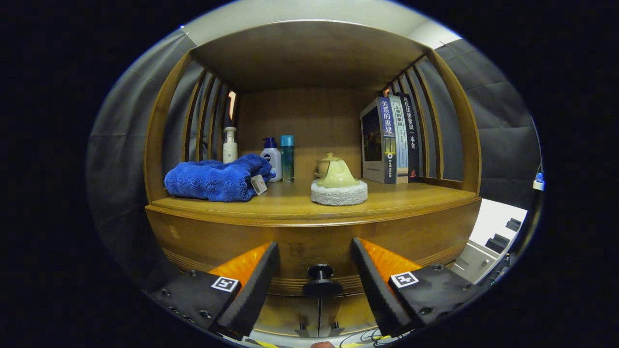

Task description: Pull open the drawer, take out the items inside it, and place them on the countertop above the cabinet.

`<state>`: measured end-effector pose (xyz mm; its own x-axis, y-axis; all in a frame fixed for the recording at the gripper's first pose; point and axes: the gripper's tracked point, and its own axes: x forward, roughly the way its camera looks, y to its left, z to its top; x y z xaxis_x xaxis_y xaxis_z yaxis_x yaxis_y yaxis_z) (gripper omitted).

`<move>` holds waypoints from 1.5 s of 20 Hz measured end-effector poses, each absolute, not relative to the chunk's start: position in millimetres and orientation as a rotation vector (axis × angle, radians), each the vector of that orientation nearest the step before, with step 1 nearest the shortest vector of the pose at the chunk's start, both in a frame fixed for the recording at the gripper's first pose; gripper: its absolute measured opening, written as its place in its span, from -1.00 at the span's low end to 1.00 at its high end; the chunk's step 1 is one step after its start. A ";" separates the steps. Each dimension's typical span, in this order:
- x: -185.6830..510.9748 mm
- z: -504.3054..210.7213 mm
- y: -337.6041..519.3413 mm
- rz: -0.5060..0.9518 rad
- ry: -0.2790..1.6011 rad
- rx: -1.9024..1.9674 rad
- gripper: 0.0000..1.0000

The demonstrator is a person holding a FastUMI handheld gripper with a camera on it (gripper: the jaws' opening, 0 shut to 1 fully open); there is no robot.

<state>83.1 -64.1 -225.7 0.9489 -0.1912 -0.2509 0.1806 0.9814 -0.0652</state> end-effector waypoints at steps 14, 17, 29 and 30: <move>14.7 -74.5 -42.0 -0.096 0.175 -0.049 0.97; 1.2 -45.9 -42.9 -0.085 0.161 -0.042 0.97; -32.9 16.0 -45.4 -0.069 0.050 -0.063 0.96; -32.8 16.1 -42.9 -0.065 0.050 -0.063 0.96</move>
<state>-32.8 -42.9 16.1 0.9966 -0.0666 -0.0478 0.0635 0.9959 -0.0642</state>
